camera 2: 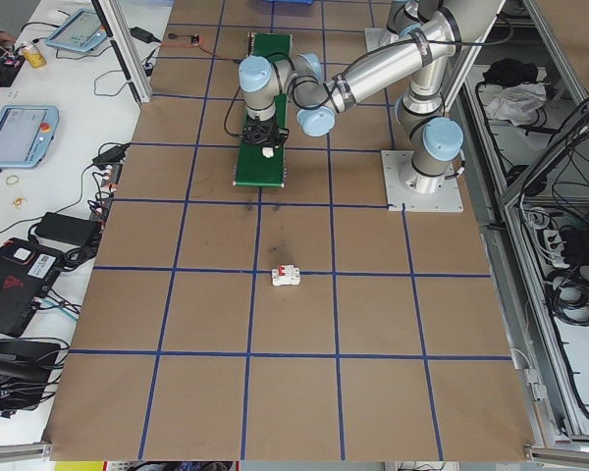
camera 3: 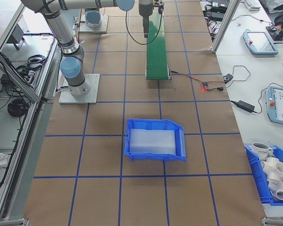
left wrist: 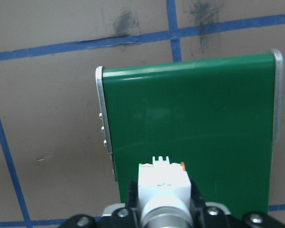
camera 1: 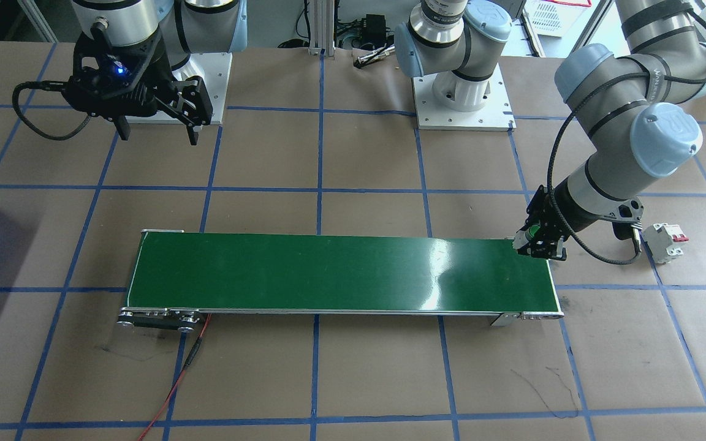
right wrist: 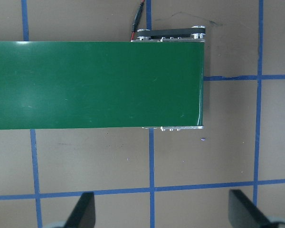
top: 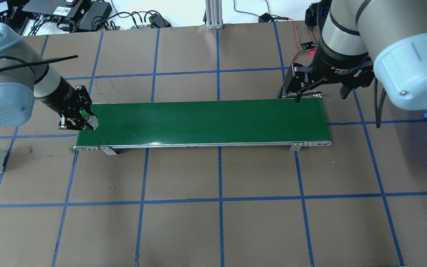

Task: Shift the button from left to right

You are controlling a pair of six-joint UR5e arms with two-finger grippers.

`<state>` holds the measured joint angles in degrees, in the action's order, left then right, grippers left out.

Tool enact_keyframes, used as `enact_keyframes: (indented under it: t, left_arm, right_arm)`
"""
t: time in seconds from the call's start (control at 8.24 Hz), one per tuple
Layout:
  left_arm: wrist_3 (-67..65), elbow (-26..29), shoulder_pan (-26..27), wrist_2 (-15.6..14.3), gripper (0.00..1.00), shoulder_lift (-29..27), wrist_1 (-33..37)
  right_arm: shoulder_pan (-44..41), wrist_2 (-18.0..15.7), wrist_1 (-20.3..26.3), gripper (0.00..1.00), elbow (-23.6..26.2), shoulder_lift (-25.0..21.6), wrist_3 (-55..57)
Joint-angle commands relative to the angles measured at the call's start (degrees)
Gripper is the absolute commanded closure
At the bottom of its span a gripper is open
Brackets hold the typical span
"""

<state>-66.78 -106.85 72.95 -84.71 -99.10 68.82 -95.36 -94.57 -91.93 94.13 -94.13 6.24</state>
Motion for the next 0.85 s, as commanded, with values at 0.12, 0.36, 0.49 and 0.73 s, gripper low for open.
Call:
enact_keyframes:
  t: [0.12, 0.36, 0.49, 0.73]
  left_arm:
    - [-9.07, -0.47, 2.63, -0.01, 0.84, -2.59, -2.72]
    - [-9.24, -0.38, 2.99, 0.16, 0.81, -4.43, -9.80]
    - [-9.16, -0.47, 2.99, 0.16, 0.77, -4.87, -11.41]
    - [-9.15, -0.73, 2.99, 3.13, 0.71, -5.06, -11.08]
  right_arm:
    - [0.00, -0.09, 0.00, 0.00, 0.00, 0.00, 0.00]
    - [0.00, 0.00, 0.09, 0.00, 0.00, 0.00, 0.00]
    - [0.00, -0.09, 0.44, 0.00, 0.00, 0.00, 0.00]
    - [0.00, 0.00, 0.44, 0.00, 0.00, 0.00, 0.00]
